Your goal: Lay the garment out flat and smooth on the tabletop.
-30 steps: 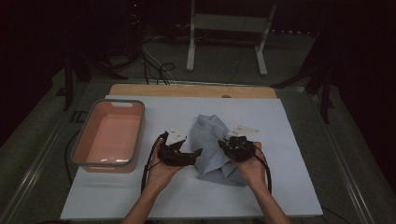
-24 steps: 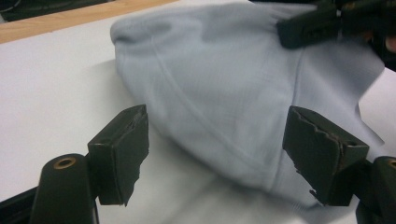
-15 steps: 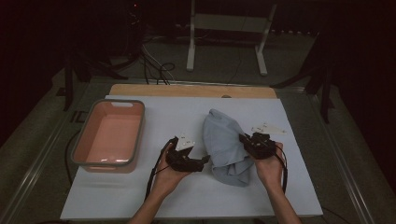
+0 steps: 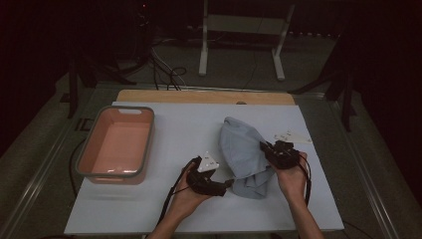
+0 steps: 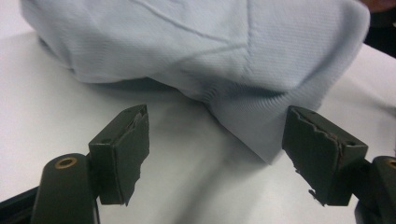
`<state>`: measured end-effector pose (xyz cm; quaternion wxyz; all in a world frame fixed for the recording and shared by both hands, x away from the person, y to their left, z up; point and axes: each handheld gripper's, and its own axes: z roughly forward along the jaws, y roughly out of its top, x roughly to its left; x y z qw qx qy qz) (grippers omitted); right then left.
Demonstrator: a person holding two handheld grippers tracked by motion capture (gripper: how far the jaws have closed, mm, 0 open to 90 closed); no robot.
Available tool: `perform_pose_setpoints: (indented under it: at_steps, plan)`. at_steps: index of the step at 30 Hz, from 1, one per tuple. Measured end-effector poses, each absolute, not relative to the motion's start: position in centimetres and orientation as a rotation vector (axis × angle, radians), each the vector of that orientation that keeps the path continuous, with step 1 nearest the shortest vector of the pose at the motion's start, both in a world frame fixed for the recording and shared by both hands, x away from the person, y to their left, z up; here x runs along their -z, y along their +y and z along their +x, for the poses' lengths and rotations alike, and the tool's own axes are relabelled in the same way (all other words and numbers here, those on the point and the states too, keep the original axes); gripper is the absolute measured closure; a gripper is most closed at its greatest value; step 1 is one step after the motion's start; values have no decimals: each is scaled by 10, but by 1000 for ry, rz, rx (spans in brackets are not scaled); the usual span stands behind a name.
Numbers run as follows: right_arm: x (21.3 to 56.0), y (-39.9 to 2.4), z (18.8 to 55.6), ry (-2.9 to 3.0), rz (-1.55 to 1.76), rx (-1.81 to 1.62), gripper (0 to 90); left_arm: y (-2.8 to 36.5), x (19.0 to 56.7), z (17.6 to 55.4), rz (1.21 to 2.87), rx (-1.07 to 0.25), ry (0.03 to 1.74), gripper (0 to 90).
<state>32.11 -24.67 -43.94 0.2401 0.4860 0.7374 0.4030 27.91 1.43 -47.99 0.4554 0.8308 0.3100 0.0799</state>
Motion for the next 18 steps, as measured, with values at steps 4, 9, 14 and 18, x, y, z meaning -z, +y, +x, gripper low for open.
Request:
perform_pose_setpoints:
  at_steps: [4,9,14,18]
  plan:
    - [439,-248,322,2012,1332,-1106,838,8,485,275,2071,-177,748,238]
    - [438,-249,322,2005,1335,-1105,838,-1,492,273,2098,-155,730,241]
    - [436,-249,322,1992,1341,-1115,838,-14,499,276,2134,-152,713,343]
    - [433,-251,321,1978,1341,-1126,838,-22,508,285,2135,-125,749,476]
